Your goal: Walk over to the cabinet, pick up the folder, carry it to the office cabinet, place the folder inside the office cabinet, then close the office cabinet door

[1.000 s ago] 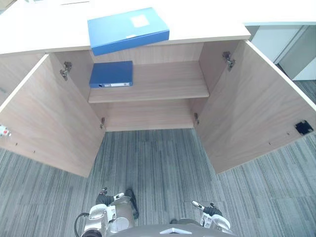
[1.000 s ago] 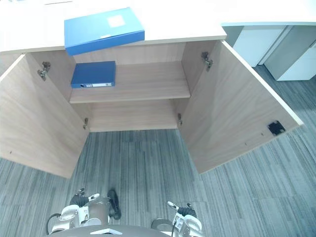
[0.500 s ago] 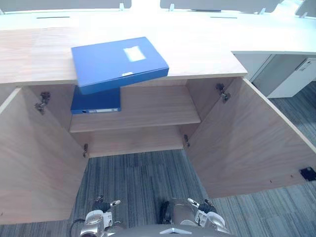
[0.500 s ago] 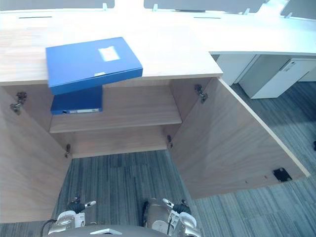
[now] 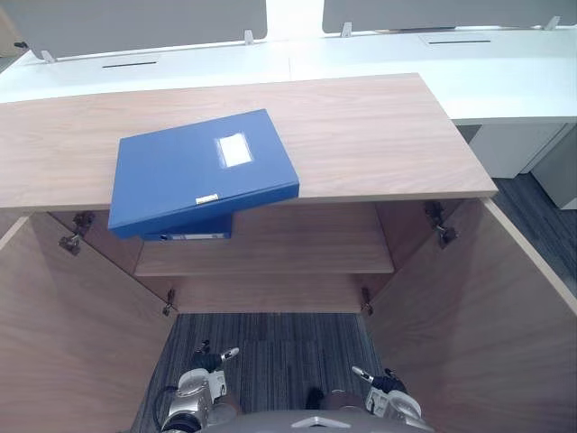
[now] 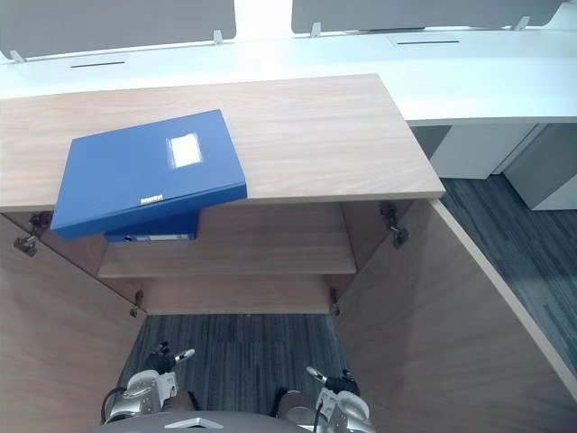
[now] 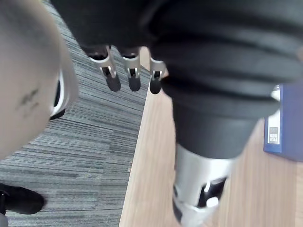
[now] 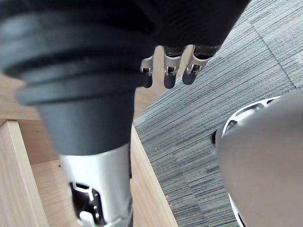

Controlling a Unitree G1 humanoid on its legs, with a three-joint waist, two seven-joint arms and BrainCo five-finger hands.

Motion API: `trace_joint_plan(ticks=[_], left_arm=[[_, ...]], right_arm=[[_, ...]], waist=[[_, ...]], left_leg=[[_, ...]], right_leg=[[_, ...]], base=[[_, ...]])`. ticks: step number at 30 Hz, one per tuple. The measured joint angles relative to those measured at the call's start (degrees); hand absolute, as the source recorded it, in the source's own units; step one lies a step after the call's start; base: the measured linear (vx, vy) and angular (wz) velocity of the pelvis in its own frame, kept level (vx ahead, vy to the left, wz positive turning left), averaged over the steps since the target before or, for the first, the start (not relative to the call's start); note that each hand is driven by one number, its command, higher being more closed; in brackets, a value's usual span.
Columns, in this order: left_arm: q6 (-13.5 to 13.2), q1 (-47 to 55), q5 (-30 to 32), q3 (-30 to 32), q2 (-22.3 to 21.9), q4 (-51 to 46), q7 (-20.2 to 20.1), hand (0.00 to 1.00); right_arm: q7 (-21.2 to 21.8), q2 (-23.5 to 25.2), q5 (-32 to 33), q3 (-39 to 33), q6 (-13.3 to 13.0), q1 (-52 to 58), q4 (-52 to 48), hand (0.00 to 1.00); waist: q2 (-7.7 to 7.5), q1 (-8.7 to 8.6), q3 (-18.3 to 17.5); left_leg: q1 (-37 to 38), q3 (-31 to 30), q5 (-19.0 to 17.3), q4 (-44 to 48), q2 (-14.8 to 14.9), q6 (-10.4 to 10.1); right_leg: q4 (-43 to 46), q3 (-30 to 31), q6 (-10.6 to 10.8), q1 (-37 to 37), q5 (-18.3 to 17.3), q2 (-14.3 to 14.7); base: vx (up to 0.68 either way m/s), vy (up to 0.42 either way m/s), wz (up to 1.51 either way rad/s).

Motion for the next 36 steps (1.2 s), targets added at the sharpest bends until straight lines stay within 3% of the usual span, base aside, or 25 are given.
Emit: trace_joint_plan(ticks=[1, 3, 6, 12, 16, 20, 26, 28, 36], left_arm=[[0.0, 0.1, 0.0, 0.0, -0.1, 0.1, 0.0, 0.00], [0.0, 0.1, 0.0, 0.0, 0.9, 0.0, 0.1, 0.00], [0.1, 0.8, 0.1, -0.2, 1.7, 0.7, 0.0, 0.00], [0.0, 2.2, 0.7, -2.3, 2.7, 1.4, 0.0, 0.00], [0.0, 2.5, 0.7, -4.1, 3.6, 2.3, 0.2, 0.00], [-0.6, 3.1, -0.1, -5.8, 4.0, 1.5, 1.5, 0.00], [-1.6, 10.9, -2.5, -9.2, 4.5, -15.6, 4.2, 0.00], [-2.6, 14.0, -2.4, -9.6, 5.1, -25.2, 4.6, 0.00], [-6.2, 18.3, -2.3, -9.6, 6.7, -48.2, 7.1, 0.00]], right_arm=[[0.0, -0.1, -0.1, -0.4, 0.2, 0.1, -0.2, 0.00], [-0.1, 1.4, -0.1, -0.3, 0.6, 0.6, -0.2, 0.00], [-0.1, 2.4, -0.1, -0.4, 0.6, 1.8, -0.2, 0.00], [0.0, 2.8, -0.3, -1.2, 0.5, 2.1, 0.7, 0.00], [-0.1, 1.5, -0.6, -1.7, 0.4, 1.9, 2.5, 0.00], [-0.6, 1.1, -0.6, -1.9, 0.3, 1.4, 4.0, 0.00], [-0.8, 0.1, -0.6, 2.1, -0.5, 1.6, 3.6, 0.00], [-1.0, 0.3, -0.7, 2.7, -0.8, 1.9, 2.3, 0.00], [-1.1, 0.2, -0.7, 6.5, -1.0, 3.7, -0.9, 0.00]], waist=[[1.00, 0.05, -0.8], [-1.65, 0.06, -1.7], [-3.49, 0.21, -2.7], [-3.47, 0.02, -4.2], [-2.21, -0.31, -4.2], [-2.15, -0.20, -4.2], [-2.15, 0.50, -4.2], [-2.15, 1.04, -4.1], [-2.08, 2.00, -4.1]], left_leg=[[0.6, -0.6, 6.1, -6.8, -1.6, 0.5], [2.5, 0.1, 6.9, -10.3, -4.5, 1.1], [5.7, 1.3, 7.0, -13.9, -7.3, 1.3], [10.3, 1.7, 10.0, -22.1, -10.6, 1.6], [12.1, 0.1, 13.0, -27.1, -11.2, 1.7], [12.1, -2.1, 13.5, -27.2, -11.6, 2.0], [11.1, -5.4, 14.4, -27.5, -12.8, 2.6], [10.8, -6.3, 14.6, -27.5, -13.2, 2.7], [11.6, -6.6, 14.6, -27.6, -13.4, 2.8]], right_leg=[[0.0, 0.8, 1.2, -0.1, -0.2, 0.3], [-1.3, 2.8, 3.0, 0.1, 0.4, -1.1], [-4.0, 3.6, 3.9, 2.6, 1.1, -3.1], [-7.7, 4.5, 4.9, 5.2, 2.3, -3.9], [-9.3, 3.7, 4.7, 6.2, 3.0, -3.0], [-9.5, 3.4, 4.7, 7.0, 3.0, -3.0], [-9.7, 2.6, 4.9, 7.1, 2.6, -3.8], [-9.7, 2.9, 4.9, 7.3, 2.6, -3.9], [-10.1, 3.2, 4.9, 8.4, 2.6, -4.0]], base=[[0.23, 0.190, -0.23], [0.16, 0.121, -0.08], [0.16, 0.159, -0.02], [0.05, 0.060, -0.01], [-0.04, -0.020, 0.11], [-0.08, -0.004, 0.25], [-0.10, 0.032, 0.21], [-0.05, 0.037, 0.20], [-0.01, 0.015, 0.03]])
